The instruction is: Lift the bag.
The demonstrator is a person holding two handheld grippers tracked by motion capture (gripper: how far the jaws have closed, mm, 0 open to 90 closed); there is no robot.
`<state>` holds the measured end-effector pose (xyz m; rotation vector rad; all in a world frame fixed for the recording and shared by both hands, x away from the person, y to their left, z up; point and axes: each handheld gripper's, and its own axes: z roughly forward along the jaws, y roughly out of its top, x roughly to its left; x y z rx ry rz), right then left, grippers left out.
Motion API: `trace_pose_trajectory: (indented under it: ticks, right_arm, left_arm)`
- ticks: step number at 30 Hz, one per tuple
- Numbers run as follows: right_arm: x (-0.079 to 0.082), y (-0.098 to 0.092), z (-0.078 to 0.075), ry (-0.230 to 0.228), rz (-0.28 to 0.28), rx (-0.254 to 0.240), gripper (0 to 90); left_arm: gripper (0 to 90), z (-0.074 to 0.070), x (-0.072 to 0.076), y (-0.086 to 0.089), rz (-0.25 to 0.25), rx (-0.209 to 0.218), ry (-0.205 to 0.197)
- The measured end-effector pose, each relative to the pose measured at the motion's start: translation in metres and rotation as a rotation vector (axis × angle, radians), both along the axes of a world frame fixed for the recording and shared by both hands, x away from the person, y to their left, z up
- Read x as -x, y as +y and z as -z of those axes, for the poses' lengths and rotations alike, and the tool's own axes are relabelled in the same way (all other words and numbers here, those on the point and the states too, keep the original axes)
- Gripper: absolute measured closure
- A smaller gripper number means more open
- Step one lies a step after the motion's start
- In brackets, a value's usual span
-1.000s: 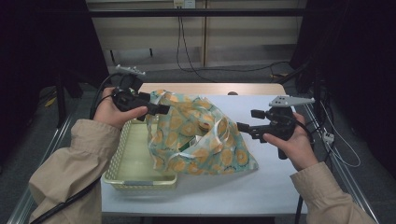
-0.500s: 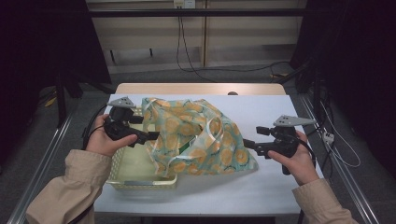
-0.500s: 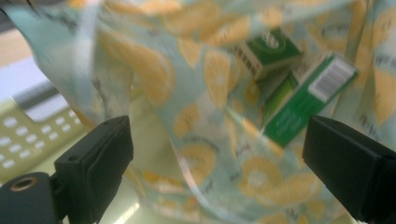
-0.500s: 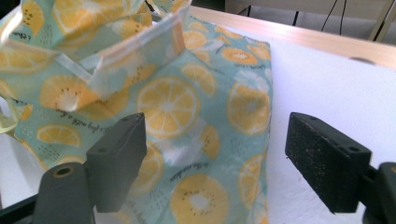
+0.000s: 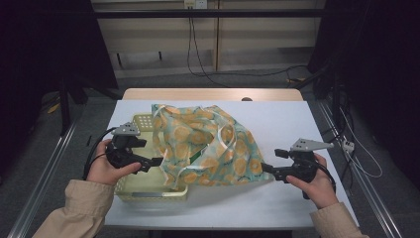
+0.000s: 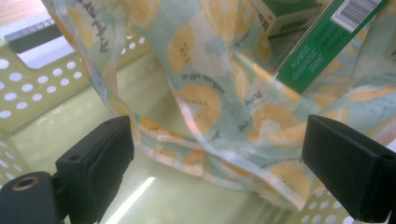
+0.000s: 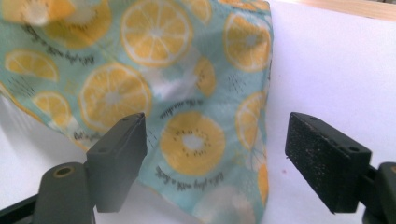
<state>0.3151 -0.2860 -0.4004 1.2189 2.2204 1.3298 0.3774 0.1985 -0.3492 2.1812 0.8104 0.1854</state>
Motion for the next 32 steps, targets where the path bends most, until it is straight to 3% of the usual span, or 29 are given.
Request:
trace_pose_trajectory:
  ticks: [8,17,20,32]
  right_arm:
    - [0.010,-0.005,0.010,0.002,0.001,0.008,20.9]
    - [0.016,-0.006,0.026,0.028,-0.018,0.057,20.9]
    - [0.018,-0.005,0.028,0.038,-0.033,0.077,20.9]
    - [0.023,-0.016,0.041,0.057,-0.010,0.054,20.8]
  left_arm:
    - [9.2,0.013,0.008,0.009,-0.021,0.011,0.008]
    - [9.2,0.020,0.015,0.016,-0.037,0.051,0.004]
    - [9.0,0.022,0.017,0.016,-0.027,0.045,-0.001]
    - [8.7,0.033,0.017,0.016,-0.026,0.033,0.017]
